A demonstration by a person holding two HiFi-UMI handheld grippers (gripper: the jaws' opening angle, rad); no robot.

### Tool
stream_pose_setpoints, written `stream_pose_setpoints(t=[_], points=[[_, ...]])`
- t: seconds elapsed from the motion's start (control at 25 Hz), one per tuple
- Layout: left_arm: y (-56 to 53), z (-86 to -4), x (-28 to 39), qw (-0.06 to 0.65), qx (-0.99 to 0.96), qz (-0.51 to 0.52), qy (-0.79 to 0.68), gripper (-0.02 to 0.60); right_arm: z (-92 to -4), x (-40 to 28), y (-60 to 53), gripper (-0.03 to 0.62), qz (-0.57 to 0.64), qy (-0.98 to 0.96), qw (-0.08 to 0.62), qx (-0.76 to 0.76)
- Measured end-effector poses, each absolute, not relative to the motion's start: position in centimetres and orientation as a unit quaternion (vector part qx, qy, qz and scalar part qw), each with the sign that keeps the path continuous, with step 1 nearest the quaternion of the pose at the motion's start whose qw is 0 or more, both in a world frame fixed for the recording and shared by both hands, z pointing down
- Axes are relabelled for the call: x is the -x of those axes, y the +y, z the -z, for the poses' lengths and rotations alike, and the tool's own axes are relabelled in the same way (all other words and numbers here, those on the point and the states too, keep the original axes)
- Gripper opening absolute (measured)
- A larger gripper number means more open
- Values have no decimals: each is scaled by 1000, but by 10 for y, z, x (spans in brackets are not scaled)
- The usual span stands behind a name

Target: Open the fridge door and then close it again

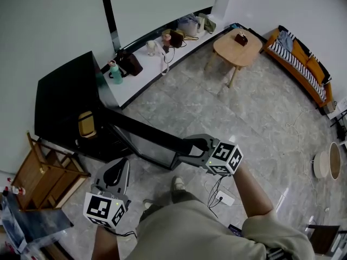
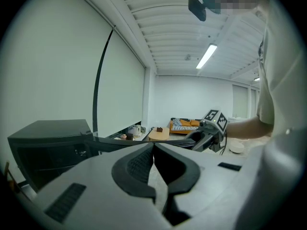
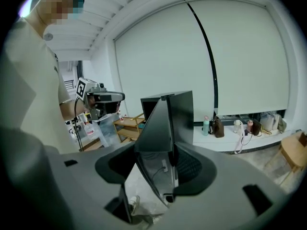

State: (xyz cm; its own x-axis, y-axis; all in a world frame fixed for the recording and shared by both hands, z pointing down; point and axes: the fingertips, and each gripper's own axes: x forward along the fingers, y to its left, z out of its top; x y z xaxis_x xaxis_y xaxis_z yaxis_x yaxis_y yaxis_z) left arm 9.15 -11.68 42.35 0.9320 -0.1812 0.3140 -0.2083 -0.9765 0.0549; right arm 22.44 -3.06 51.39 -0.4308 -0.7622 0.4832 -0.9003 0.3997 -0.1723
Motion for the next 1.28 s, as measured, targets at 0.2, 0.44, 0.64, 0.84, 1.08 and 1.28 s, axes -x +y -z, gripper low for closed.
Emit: stream_pose_setpoints(t=[0.2,0.44,0.64,0.84,1.08,1.28], points=[[-117,-424,-76,46,-982,-155,-101,8,-513,-199,-27,235,-204,-824,191,-493],[-117,-427,-58,48,-981,-157,-105,8,-510,-175,-24,235,-212,-821,186,-498],[-117,-425,-43,49,-980,-157,-111,8,-508,-158,-21,235,-219,-824,182,-490],[-118,-422,-27,48,-979,-155,-119,8,-506,-139,-19,235,-230,-828,182,-478],[-117,-427,-6,52,-978,-156,-127,8,-506,-107,-18,244,-234,-837,185,-459],[-119,-425,11,54,-977,-154,-139,8,-502,-81,-19,253,-241,-846,170,-445]])
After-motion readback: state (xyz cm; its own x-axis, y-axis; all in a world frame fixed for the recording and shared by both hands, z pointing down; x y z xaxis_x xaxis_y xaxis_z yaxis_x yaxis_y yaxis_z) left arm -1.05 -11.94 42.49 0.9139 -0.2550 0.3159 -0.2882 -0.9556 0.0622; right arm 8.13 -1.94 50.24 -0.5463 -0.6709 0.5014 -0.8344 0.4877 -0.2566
